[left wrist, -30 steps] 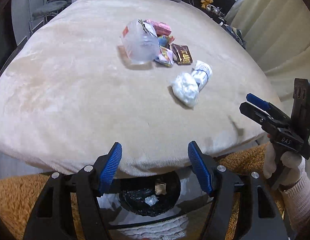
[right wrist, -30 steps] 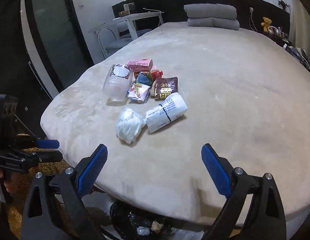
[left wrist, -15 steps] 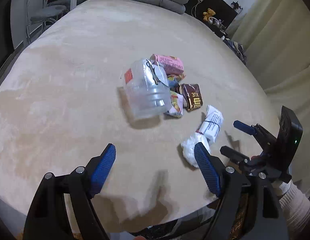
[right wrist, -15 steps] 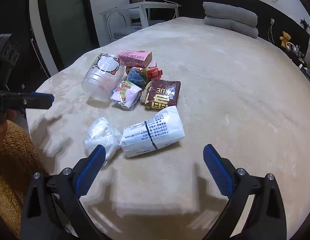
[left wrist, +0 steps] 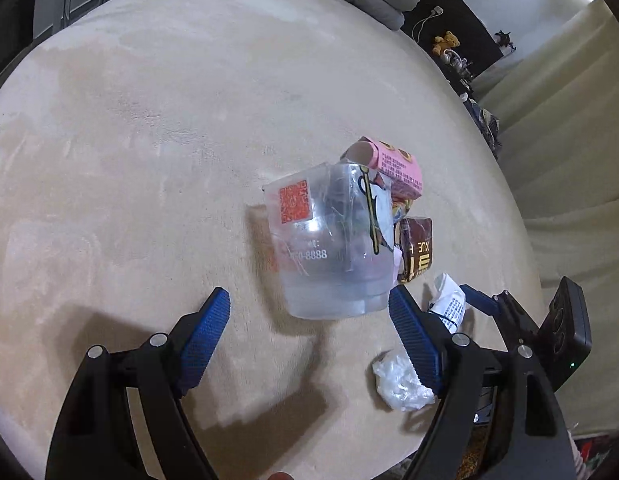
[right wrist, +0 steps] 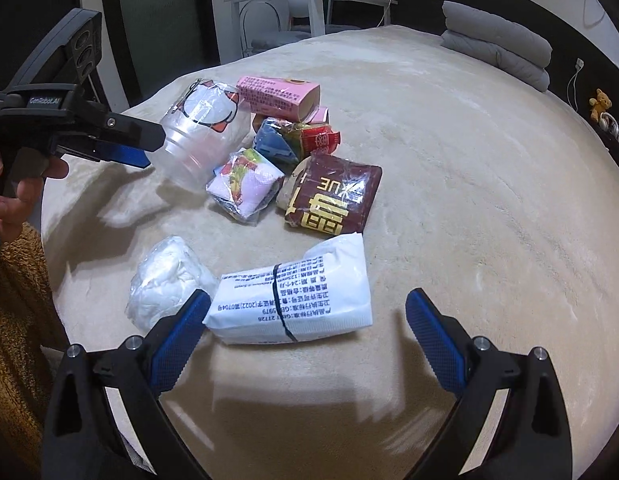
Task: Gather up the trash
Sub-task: 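Grasp the clear plastic cup with the left tool while the right tool grasps the white wrapped package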
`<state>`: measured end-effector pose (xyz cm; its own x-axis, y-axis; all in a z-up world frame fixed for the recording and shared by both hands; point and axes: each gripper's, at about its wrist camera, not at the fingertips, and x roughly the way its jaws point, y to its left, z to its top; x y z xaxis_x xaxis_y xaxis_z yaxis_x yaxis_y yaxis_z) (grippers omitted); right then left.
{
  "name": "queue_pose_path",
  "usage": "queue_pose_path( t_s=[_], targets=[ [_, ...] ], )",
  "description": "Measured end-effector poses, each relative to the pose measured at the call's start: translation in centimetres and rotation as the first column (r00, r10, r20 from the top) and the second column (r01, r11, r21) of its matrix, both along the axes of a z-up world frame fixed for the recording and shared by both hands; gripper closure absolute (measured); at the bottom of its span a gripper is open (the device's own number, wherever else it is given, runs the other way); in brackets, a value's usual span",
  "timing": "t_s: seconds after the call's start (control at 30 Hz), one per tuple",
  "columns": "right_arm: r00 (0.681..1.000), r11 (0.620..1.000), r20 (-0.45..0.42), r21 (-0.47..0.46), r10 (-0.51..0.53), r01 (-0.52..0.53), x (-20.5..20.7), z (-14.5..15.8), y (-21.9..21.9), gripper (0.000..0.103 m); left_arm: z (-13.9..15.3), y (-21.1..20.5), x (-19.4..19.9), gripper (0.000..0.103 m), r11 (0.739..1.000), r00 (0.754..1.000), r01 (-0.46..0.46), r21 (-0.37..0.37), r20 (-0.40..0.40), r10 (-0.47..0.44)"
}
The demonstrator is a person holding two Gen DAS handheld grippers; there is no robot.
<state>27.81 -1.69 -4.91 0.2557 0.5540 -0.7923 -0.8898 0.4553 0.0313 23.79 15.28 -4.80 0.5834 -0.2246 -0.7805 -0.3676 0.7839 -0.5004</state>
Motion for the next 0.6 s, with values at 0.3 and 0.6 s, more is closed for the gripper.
queue_pose_path(
  t_s=[0.3, 0.6],
  targets=[
    [0.999, 1.0, -0.032, 0.009, 0.03, -0.03, 0.3, -0.1, 0.5, 0.015, -0.2, 0.3, 2.4, 0.023, 0.999, 1.0, 0.021, -0.03, 0.0, -0.021],
    [0.999, 0.999, -0.032, 0.022, 0.038, -0.037, -0.2, 0.2, 0.5, 0.028, -0.4, 0.5, 3.3, 0.023, 0.999, 1.0, 0.016, -0.03, 0.016, -0.016]
  ],
)
